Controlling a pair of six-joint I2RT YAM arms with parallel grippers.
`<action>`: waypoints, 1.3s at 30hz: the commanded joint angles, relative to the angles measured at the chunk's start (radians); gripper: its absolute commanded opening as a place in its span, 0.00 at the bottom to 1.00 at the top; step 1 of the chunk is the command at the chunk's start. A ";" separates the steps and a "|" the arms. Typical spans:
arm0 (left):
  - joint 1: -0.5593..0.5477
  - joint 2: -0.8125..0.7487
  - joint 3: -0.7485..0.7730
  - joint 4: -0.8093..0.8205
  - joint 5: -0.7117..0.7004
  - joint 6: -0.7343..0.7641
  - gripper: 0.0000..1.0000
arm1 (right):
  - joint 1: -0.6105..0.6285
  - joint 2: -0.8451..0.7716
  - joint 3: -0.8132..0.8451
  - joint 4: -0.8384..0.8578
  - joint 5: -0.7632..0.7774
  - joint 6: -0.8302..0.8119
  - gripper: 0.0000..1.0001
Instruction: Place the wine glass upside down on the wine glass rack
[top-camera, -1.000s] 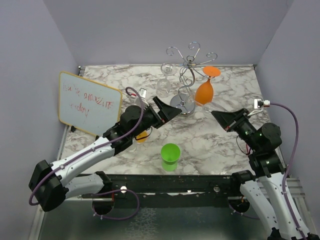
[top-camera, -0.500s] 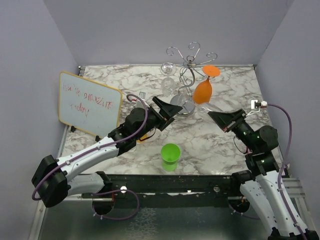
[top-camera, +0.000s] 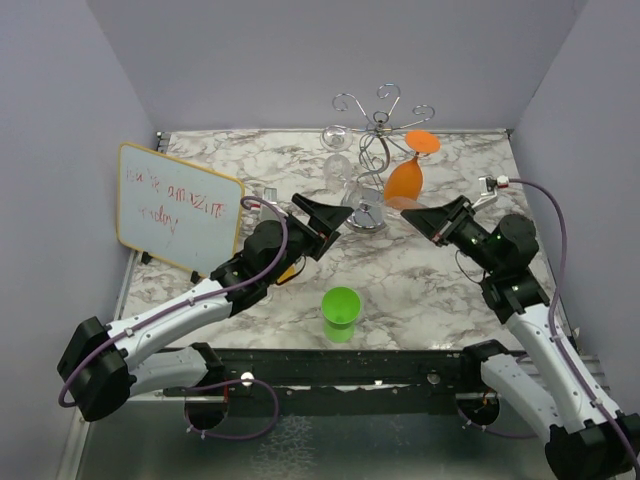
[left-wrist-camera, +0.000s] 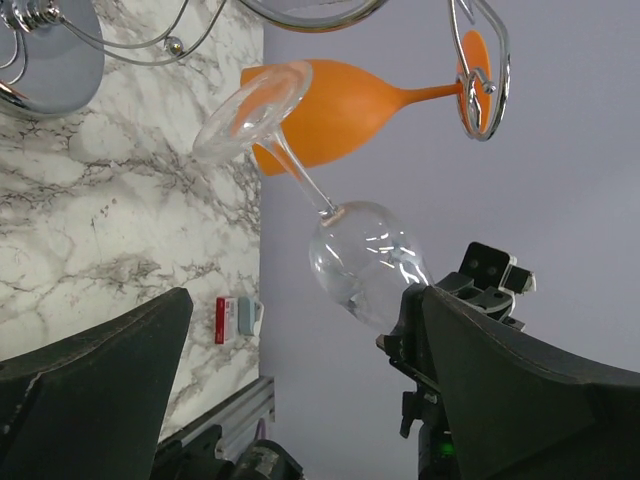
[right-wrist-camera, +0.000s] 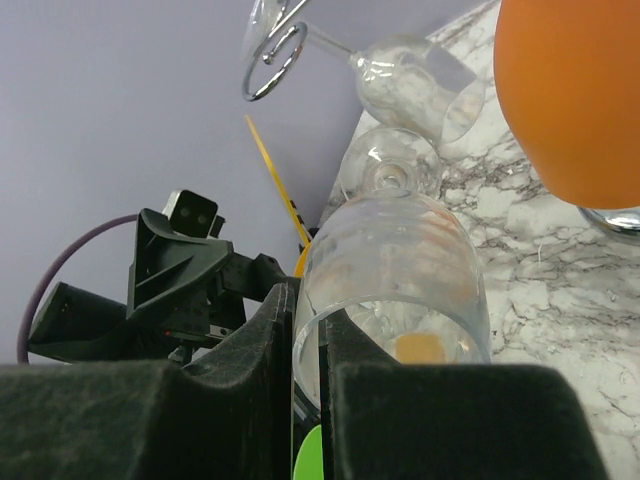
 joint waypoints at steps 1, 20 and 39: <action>0.012 0.001 -0.008 0.015 -0.028 -0.044 0.99 | 0.054 0.052 0.063 0.015 0.004 -0.049 0.01; 0.058 0.069 -0.029 -0.072 -0.009 -0.292 0.63 | 0.469 0.138 0.097 0.032 0.367 -0.319 0.01; 0.084 0.055 -0.029 -0.108 -0.068 -0.372 0.33 | 0.550 0.070 -0.027 0.191 0.292 -0.365 0.01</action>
